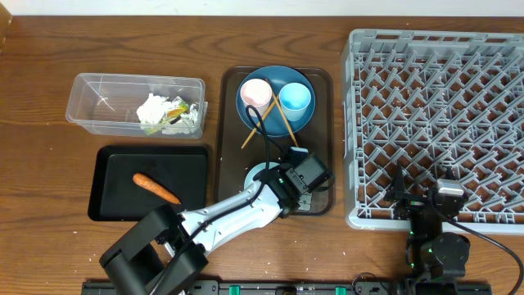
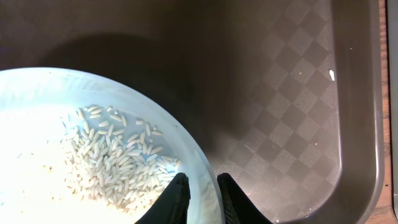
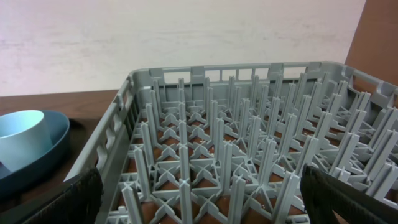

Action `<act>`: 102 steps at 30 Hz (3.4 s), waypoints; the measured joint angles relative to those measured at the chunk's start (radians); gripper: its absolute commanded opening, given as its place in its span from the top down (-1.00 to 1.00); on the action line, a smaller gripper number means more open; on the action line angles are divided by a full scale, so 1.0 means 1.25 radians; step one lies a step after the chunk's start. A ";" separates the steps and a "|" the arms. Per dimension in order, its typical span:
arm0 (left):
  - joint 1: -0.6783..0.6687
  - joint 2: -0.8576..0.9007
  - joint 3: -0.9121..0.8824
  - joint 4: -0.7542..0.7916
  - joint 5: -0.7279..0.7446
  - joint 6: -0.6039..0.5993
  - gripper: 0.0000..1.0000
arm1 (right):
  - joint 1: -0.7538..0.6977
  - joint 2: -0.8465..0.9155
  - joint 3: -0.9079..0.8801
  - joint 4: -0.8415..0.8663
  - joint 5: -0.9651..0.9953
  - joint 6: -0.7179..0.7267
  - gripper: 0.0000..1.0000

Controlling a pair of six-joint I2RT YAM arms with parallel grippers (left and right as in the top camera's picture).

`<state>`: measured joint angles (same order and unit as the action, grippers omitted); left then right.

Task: Sort waste into correct bins and load items into the dishwasher rack
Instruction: 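Grip the rim of the white rice bowl with the left gripper, then lift the rice bowl and carry it left over the black tray, then tilt the bowl with the left gripper to pour rice onto black tray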

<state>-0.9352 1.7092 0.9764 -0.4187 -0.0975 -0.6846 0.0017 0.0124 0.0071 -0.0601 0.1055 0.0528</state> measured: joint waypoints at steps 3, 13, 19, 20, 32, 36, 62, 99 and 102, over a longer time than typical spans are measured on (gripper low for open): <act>0.000 0.000 0.000 0.000 0.000 0.000 0.63 | 0.000 0.000 0.000 0.000 0.000 0.000 -0.99; 0.000 0.000 0.000 -0.012 0.000 -0.003 0.84 | 0.000 0.000 0.000 0.000 0.000 0.000 -0.98; 0.000 -0.007 0.000 -0.020 -0.012 0.000 0.88 | 0.000 0.000 0.000 0.000 0.000 0.000 -0.99; 0.000 -0.007 0.000 -0.021 -0.012 0.000 0.88 | 0.000 0.000 0.000 0.000 0.000 0.000 -0.99; -0.002 -0.017 0.000 -0.034 -0.012 0.024 0.88 | 0.000 0.000 0.000 0.000 0.000 0.000 -0.98; -0.002 -0.038 0.000 -0.043 -0.012 0.041 0.88 | 0.000 0.000 0.000 0.000 0.000 0.000 -0.98; 0.197 -0.275 0.000 -0.242 -0.011 0.101 0.87 | 0.000 0.000 0.000 0.000 0.000 0.000 -0.99; 0.855 -0.294 -0.015 -0.315 0.685 0.609 0.88 | 0.000 0.000 0.000 0.000 0.000 0.000 -0.99; 0.898 -0.294 -0.015 -0.341 0.749 0.650 0.87 | 0.000 0.000 0.000 0.000 0.000 0.000 -0.99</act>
<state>0.1879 1.3415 0.9577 -0.8452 0.8387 0.1276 0.0017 0.0124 0.0071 -0.0597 0.1055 0.0528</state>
